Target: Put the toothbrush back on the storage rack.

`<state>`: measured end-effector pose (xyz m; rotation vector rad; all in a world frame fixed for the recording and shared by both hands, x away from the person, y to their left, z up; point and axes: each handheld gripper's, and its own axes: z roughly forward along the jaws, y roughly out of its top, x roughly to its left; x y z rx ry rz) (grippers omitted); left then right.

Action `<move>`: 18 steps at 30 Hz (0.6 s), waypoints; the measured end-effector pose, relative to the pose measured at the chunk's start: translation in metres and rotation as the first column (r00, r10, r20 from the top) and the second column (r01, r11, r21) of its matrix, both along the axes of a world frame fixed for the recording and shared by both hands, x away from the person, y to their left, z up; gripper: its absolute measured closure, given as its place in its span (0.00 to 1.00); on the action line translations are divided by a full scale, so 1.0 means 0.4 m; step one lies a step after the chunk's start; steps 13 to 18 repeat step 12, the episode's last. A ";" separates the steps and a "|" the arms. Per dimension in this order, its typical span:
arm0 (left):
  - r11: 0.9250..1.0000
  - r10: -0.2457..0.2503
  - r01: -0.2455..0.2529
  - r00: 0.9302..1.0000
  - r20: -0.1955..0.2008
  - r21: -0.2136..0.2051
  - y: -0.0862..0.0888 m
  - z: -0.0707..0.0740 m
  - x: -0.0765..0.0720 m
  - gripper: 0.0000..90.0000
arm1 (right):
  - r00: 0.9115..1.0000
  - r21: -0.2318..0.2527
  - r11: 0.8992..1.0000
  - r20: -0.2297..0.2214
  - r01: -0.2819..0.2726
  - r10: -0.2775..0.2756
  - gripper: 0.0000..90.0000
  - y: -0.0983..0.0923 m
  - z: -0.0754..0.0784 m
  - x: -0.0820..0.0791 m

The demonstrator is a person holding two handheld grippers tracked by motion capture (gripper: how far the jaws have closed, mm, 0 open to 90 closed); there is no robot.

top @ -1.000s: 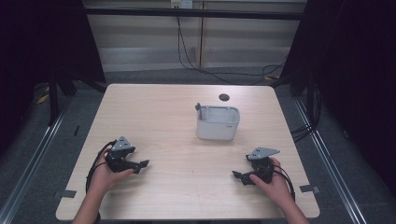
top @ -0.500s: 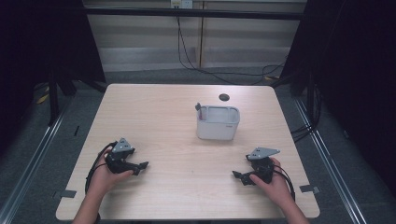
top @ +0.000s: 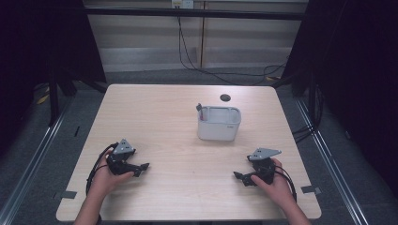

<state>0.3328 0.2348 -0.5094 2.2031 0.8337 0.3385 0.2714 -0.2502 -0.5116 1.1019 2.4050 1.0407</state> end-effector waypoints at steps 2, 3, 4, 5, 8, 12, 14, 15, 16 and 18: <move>1.000 0.000 0.000 1.000 -0.001 0.002 0.000 0.000 0.000 0.17 | 1.000 0.000 1.000 0.000 0.000 0.000 0.14 0.000 0.000 0.000; 1.000 -0.001 0.001 1.000 -0.001 0.002 0.000 0.000 0.000 0.17 | 1.000 0.000 1.000 0.000 0.000 0.000 0.14 0.000 0.000 0.000; 1.000 0.001 -0.001 1.000 -0.001 0.000 0.000 0.000 0.000 0.17 | 1.000 0.000 1.000 0.000 0.000 0.000 0.14 0.000 0.000 0.000; 1.000 0.001 -0.001 1.000 -0.001 0.000 0.000 0.000 0.000 0.17 | 1.000 0.000 1.000 0.000 0.000 0.000 0.14 0.000 0.000 0.000; 1.000 0.002 -0.002 1.000 -0.002 -0.002 0.000 0.000 0.000 0.17 | 1.000 0.000 1.000 0.000 0.000 0.000 0.14 0.000 0.000 0.000; 1.000 0.001 -0.001 1.000 -0.005 -0.002 0.000 0.000 0.000 0.17 | 1.000 0.000 1.000 0.000 0.000 0.000 0.14 0.000 0.000 0.000; 1.000 0.001 -0.001 1.000 -0.005 -0.002 0.000 0.000 0.000 0.17 | 1.000 0.000 1.000 0.000 0.000 0.000 0.14 0.000 0.000 0.000; 1.000 0.001 -0.001 1.000 -0.005 -0.002 0.000 0.000 0.000 0.17 | 1.000 0.000 1.000 0.000 0.000 0.000 0.14 0.000 0.000 0.000; 1.000 0.001 -0.001 1.000 -0.005 -0.002 0.000 0.000 0.000 0.17 | 1.000 0.000 1.000 0.000 0.000 0.000 0.14 0.000 0.000 0.000; 1.000 0.001 -0.001 1.000 -0.005 -0.002 0.000 0.000 0.000 0.17 | 1.000 0.000 1.000 0.000 0.000 0.000 0.14 0.000 0.000 0.000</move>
